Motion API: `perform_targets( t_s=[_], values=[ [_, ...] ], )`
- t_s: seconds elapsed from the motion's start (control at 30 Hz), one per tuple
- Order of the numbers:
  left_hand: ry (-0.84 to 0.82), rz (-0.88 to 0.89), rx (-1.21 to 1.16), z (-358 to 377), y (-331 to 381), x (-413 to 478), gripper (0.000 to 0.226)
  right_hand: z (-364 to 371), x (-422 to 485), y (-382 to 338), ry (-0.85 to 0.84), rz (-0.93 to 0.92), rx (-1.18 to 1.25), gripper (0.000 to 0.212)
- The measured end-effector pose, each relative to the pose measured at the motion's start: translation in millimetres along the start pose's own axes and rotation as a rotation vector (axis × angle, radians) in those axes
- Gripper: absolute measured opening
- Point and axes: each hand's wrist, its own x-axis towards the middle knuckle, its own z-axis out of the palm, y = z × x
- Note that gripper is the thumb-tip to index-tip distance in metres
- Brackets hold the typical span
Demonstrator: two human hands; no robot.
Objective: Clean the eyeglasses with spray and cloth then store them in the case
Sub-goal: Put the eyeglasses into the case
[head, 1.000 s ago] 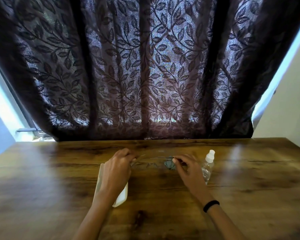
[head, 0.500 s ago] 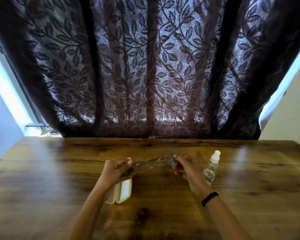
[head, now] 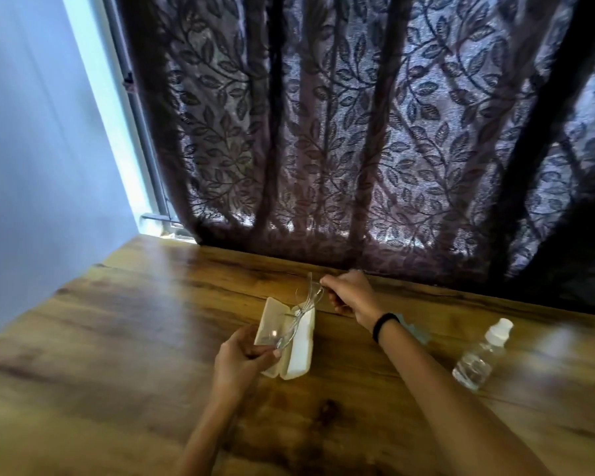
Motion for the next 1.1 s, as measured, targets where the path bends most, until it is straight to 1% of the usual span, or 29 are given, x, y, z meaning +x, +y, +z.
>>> perform_targets(
  t_s=[0.07,0.17,0.23,0.33,0.4,0.5,0.63,0.77,0.87,1.1],
  values=[
    [0.011,0.017,0.051,1,-1,-2,0.071,10,9,-3,-0.014,-0.025,-0.117,0.031],
    [-0.004,0.04,0.146,9,0,-6,0.079,21,18,-7,-0.023,-0.05,-0.28,0.033],
    [-0.016,0.02,0.172,14,3,-11,0.077,26,22,-9,-0.031,-0.04,-0.365,0.031],
    [-0.023,0.005,0.175,19,4,-16,0.071,31,26,-11,-0.027,-0.018,-0.431,0.038],
    [-0.033,0.023,0.199,21,3,-18,0.064,32,28,-11,-0.021,-0.004,-0.464,0.042],
    [-0.039,0.064,0.307,23,1,-18,0.056,32,30,-8,-0.026,0.014,-0.512,0.04],
    [-0.01,0.111,0.494,26,0,-17,0.06,30,32,0,-0.05,0.029,-0.553,0.036],
    [-0.001,0.164,0.577,29,4,-19,0.06,29,32,7,-0.056,0.036,-0.564,0.033],
    [0.005,0.248,0.678,30,4,-21,0.061,27,32,10,-0.071,0.049,-0.555,0.035],
    [0.012,0.366,0.797,32,4,-23,0.049,20,33,25,-0.051,0.097,-0.527,0.037]
  ],
)
